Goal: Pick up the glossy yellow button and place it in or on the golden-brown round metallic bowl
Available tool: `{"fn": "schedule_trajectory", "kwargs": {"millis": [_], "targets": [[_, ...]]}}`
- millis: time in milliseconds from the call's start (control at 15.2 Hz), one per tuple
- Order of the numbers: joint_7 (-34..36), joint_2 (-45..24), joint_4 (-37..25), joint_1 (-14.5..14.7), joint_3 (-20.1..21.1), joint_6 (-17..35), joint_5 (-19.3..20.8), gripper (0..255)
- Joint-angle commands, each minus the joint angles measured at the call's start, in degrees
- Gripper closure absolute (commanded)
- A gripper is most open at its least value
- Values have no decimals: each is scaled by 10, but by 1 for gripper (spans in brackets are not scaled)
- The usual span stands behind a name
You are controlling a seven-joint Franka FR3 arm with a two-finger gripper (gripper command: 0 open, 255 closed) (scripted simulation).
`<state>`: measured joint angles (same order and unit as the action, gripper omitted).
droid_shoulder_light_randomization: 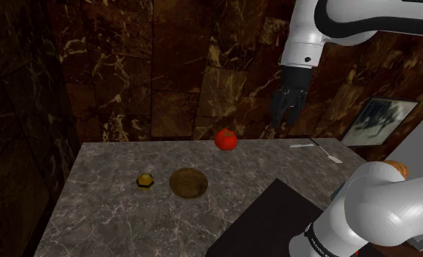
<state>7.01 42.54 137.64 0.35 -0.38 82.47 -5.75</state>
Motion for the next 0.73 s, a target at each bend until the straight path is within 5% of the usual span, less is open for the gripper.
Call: {"fn": "schedule_trajectory", "kwargs": {"millis": [0,660], "targets": [[0,0,0,0,0,0,0,0],[37,-168,4,23,57,181,-26,0]]}}
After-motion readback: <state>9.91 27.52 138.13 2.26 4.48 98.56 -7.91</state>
